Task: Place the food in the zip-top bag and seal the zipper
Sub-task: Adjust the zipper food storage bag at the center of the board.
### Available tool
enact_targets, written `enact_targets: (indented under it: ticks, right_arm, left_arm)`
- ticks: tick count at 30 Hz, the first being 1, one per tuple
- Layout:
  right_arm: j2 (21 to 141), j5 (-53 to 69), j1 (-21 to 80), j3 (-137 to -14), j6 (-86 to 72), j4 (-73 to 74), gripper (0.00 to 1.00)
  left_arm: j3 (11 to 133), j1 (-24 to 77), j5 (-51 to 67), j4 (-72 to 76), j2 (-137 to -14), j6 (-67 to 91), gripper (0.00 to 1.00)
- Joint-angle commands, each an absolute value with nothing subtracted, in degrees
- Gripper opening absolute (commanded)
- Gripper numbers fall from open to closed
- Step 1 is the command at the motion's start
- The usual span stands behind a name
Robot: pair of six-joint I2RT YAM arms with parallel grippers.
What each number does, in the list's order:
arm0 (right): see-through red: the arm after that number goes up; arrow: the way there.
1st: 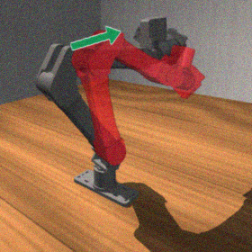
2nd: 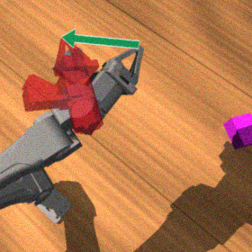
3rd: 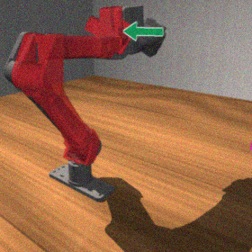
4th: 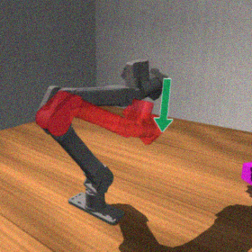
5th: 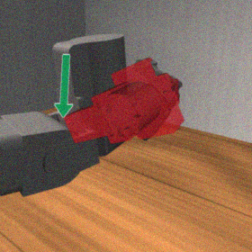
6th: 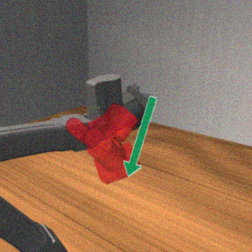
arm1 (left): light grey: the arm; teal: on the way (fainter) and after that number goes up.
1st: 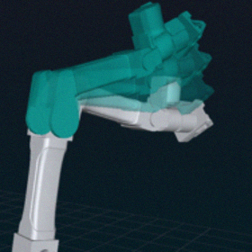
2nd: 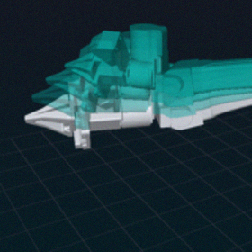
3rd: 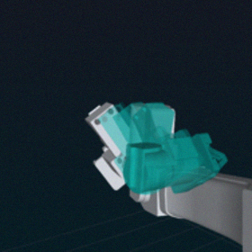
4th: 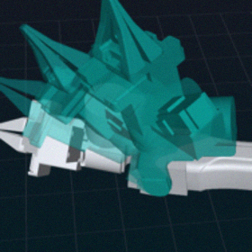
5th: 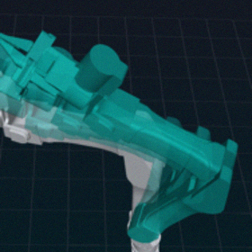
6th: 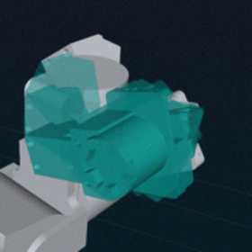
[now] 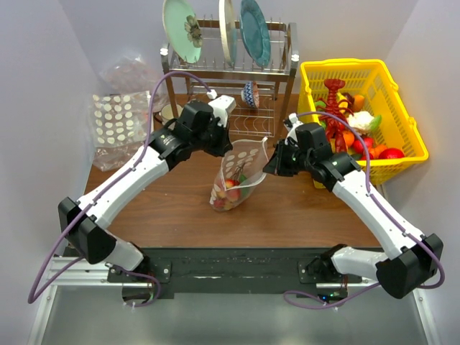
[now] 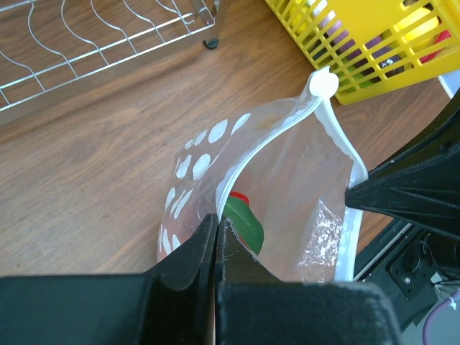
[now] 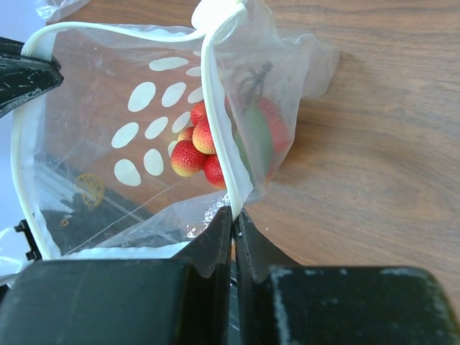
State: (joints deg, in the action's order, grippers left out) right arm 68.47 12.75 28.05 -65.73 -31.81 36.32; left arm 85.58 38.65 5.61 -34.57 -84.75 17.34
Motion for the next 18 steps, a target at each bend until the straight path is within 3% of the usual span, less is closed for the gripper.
enact_targets:
  ticks: [1,8,15,18]
  right_arm:
    - [68.38,10.64,27.77,-68.11,-29.8,35.68,0.25]
    - [69.34,5.63,27.6,-74.26,-27.51,40.59,0.48]
    - [71.19,-6.67,24.44,-89.27,-23.12,49.65,0.45]
    - [71.63,-7.12,18.65,-93.24,-21.54,51.41,0.44]
  left_arm:
    - [84.73,38.5,4.4,-30.33,-84.82,16.0,0.0]
    - [80.34,38.14,5.8,-24.7,-83.59,15.73,0.0]
    - [78.49,38.14,5.36,-22.06,-81.21,13.98,0.0]
    - [77.96,38.06,5.62,-21.53,-80.16,13.62,0.0]
